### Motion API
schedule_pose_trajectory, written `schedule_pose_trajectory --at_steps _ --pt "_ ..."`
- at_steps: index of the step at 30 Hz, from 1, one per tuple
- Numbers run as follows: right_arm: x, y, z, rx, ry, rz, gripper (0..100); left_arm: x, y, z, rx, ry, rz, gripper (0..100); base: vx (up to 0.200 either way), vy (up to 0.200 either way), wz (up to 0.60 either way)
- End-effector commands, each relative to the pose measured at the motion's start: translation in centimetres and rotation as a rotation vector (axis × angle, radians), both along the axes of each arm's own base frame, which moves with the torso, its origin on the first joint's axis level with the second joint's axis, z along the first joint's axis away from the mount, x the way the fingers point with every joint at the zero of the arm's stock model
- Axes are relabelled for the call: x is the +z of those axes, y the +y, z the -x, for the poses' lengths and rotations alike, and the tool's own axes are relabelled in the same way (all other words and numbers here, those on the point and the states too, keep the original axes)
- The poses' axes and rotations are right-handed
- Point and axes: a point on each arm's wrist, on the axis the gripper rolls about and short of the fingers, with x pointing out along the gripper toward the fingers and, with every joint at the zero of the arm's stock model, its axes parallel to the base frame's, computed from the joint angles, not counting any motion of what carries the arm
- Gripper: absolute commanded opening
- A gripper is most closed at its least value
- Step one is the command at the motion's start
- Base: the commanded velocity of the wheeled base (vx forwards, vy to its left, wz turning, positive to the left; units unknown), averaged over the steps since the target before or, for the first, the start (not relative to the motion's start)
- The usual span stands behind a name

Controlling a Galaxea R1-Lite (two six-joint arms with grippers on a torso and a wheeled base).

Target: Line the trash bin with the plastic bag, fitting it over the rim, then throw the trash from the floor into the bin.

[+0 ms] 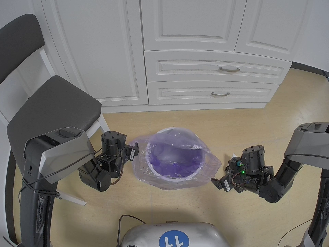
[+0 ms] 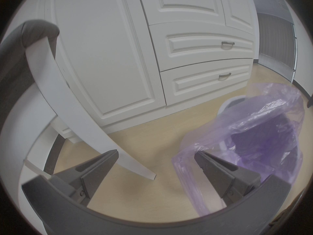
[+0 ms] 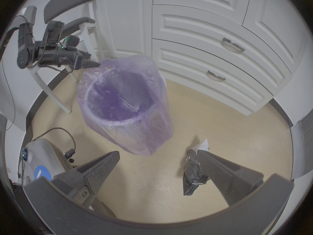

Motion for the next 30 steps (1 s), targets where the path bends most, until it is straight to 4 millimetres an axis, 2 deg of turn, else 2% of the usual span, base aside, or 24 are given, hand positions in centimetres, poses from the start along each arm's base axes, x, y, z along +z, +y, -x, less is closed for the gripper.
schedule_pose_trajectory --at_steps 1,7,11,18,20,24,30 --pt "-0.2 0.5 -1.7 -0.030 -0.027 -0.035 100 0.8 -1.1 0.7 -0.031 -0.025 0.009 100 0.000 0.000 0.00" --pt "-1.3 2.1 -3.7 -0.121 -0.043 -0.115 100 0.0 -1.8 0.7 -0.045 -0.015 0.008 100 0.000 0.000 0.00" --pt "-1.4 2.7 -5.0 -0.176 -0.072 -0.152 100 0.0 -2.0 0.5 -0.045 -0.026 0.018 100 0.000 0.000 0.00" --pt "-1.2 3.5 -6.7 -0.238 -0.134 -0.227 100 -1.2 -2.8 -0.1 -0.054 -0.053 0.030 100 0.000 0.000 0.00" --pt "-1.0 3.5 -7.1 -0.252 -0.156 -0.234 100 -1.0 -2.7 0.0 -0.054 -0.057 0.032 100 0.000 0.000 0.00" --pt "0.0 4.7 -8.0 -0.269 -0.205 -0.328 100 0.7 -2.7 0.6 -0.059 -0.103 0.049 100 0.000 0.000 0.00" --pt "1.3 6.3 -8.1 -0.257 -0.257 -0.446 100 2.0 -4.3 2.3 -0.112 -0.140 0.068 100 0.000 0.000 0.00"
